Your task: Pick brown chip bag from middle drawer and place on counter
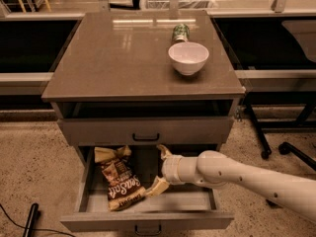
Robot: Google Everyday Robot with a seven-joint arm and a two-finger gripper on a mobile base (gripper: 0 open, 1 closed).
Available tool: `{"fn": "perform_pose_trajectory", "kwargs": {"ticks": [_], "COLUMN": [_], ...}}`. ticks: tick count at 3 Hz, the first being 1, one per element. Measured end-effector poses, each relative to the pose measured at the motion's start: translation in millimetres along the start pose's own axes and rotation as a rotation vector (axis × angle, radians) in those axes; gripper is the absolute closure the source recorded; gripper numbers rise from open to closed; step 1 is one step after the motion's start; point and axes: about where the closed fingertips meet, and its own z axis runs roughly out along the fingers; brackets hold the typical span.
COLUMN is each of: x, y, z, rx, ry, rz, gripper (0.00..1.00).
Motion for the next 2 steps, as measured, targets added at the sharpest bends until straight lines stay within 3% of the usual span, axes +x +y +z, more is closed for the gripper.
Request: {"fn": "perform_pose_trajectory", "kwargs": {"ticks": [1, 2], "x": [22, 34], "y": [6, 10], "z": [28, 51], "rx": [0.037, 0.053], "ry": [-0.018, 0.014], "rz": [-0.017, -0.051], "gripper": [0.00, 0.00]}}
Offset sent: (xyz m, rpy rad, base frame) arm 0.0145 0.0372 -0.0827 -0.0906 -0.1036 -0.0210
